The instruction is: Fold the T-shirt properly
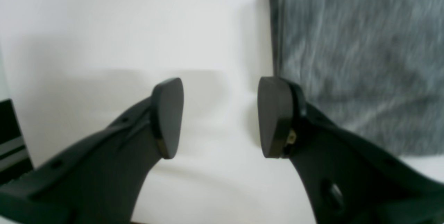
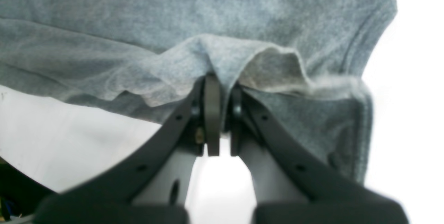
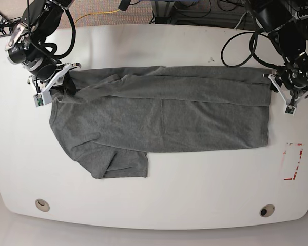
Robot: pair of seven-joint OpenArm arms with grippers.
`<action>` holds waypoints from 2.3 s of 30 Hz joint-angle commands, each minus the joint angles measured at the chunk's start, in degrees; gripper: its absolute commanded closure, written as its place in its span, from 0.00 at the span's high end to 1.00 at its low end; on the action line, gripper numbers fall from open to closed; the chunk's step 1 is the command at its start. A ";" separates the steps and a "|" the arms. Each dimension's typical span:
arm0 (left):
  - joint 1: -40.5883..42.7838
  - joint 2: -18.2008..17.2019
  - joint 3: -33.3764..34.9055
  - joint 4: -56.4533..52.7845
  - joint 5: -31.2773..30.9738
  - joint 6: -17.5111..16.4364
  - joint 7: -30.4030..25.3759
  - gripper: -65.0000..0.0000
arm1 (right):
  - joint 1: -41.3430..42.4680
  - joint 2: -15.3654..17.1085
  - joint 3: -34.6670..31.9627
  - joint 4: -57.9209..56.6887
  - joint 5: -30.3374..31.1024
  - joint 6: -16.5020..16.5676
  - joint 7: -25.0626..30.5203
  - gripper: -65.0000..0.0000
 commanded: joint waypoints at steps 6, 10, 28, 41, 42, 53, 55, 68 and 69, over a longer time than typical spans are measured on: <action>-0.78 -0.91 -0.05 1.21 -0.31 0.14 -0.75 0.49 | 4.57 4.05 0.20 -7.20 0.67 0.36 1.16 0.00; -0.52 -0.83 0.04 3.15 -0.39 0.14 -0.75 0.49 | 6.59 5.37 0.20 -10.18 0.67 0.36 1.16 0.00; -0.34 -0.65 0.04 4.47 -0.57 0.14 -0.75 0.49 | 10.46 14.60 0.56 -19.15 0.59 0.36 1.25 0.87; 4.14 4.19 0.30 10.97 -4.96 0.14 -0.66 0.49 | 6.24 18.29 0.64 -19.24 -9.96 0.36 3.27 0.82; 4.85 4.27 0.30 11.59 -5.32 0.14 -0.66 0.49 | 6.06 18.12 0.64 -19.42 -11.11 0.36 3.97 0.82; 10.21 4.36 1.18 12.82 -7.69 0.14 -0.84 0.49 | 6.06 17.68 0.12 -28.12 -15.59 0.36 11.62 0.82; 10.21 4.45 1.27 12.82 -7.69 0.14 -0.84 0.49 | 6.15 17.68 0.12 -29.70 -15.59 0.36 12.76 0.82; 12.58 6.82 1.36 12.38 -7.43 0.14 -4.88 0.49 | 7.03 16.01 0.12 -32.25 -15.85 0.36 13.47 0.82; 12.76 7.00 1.44 12.38 -7.60 0.14 -4.88 0.49 | 7.03 15.92 0.12 -32.25 -15.85 0.36 13.47 0.82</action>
